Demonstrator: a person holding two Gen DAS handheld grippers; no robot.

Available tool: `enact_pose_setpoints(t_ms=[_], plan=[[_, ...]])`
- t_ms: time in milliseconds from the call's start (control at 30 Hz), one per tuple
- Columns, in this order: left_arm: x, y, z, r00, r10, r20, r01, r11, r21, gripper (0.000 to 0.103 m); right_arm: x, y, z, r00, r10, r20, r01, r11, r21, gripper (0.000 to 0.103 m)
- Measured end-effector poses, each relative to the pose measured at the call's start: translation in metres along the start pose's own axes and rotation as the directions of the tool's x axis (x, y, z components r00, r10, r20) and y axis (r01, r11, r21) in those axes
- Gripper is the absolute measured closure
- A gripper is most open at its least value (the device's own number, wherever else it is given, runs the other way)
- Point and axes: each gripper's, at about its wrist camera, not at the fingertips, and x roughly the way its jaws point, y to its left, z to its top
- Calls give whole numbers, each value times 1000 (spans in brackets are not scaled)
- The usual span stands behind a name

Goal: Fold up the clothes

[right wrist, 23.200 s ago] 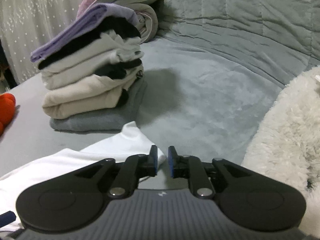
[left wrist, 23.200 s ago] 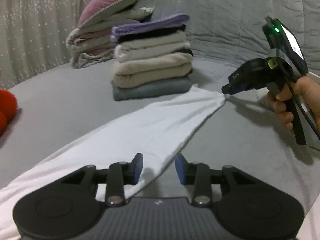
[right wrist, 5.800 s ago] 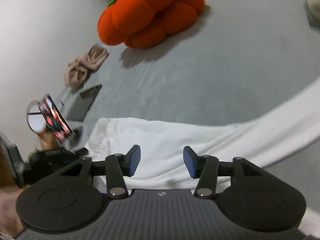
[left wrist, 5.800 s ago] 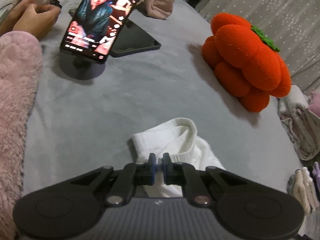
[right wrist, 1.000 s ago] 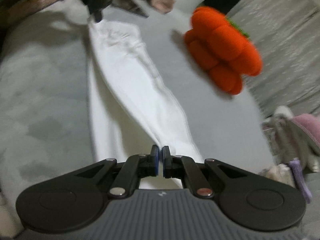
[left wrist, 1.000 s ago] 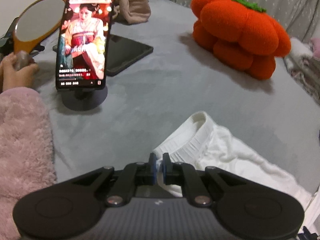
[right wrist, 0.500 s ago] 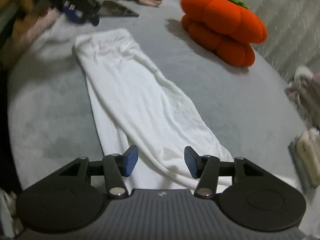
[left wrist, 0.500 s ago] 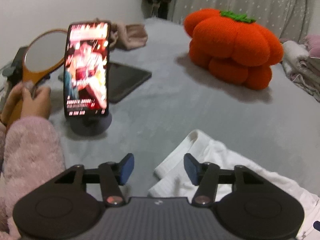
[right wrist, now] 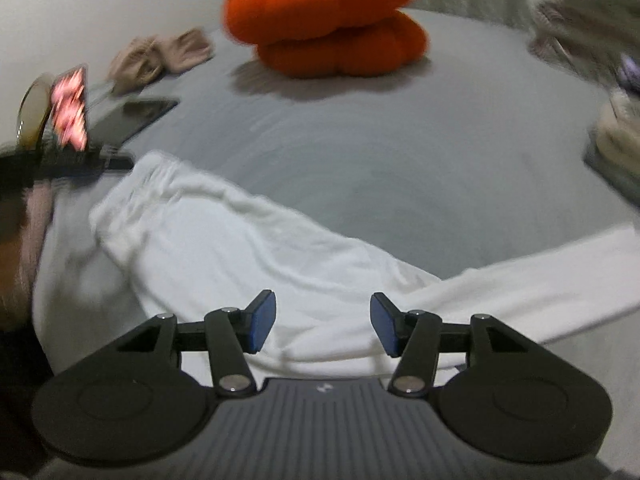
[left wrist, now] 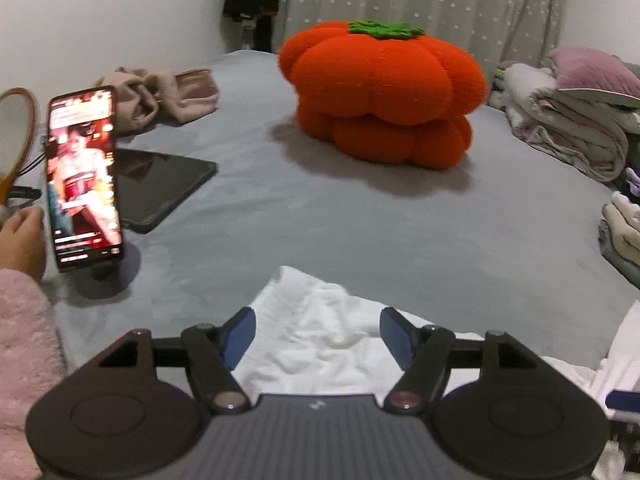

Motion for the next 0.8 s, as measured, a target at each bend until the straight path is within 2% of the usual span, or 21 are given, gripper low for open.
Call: enact_pose_setpoints(t_ms=[133, 367, 533, 667, 800], plan=[[3, -16, 0, 998, -65, -25, 65, 998, 12, 33, -3, -33, 7, 1000, 13, 21, -17, 981, 191, 47], [10, -51, -6, 984, -161, -78, 165, 985, 53, 34, -10, -84, 9, 998, -16, 65, -15, 891, 453, 47], [15, -82, -15, 972, -202, -118, 215, 970, 110, 40, -9, -100, 7, 996, -52, 68, 7, 842, 539, 47], [17, -105, -23, 956, -248, -154, 271, 951, 151, 50, -3, -106, 6, 995, -84, 47, 43, 828, 559, 53], [21, -126, -35, 934, -297, -197, 334, 922, 194, 69, 9, -109, 10, 987, -160, 27, 119, 824, 554, 60]])
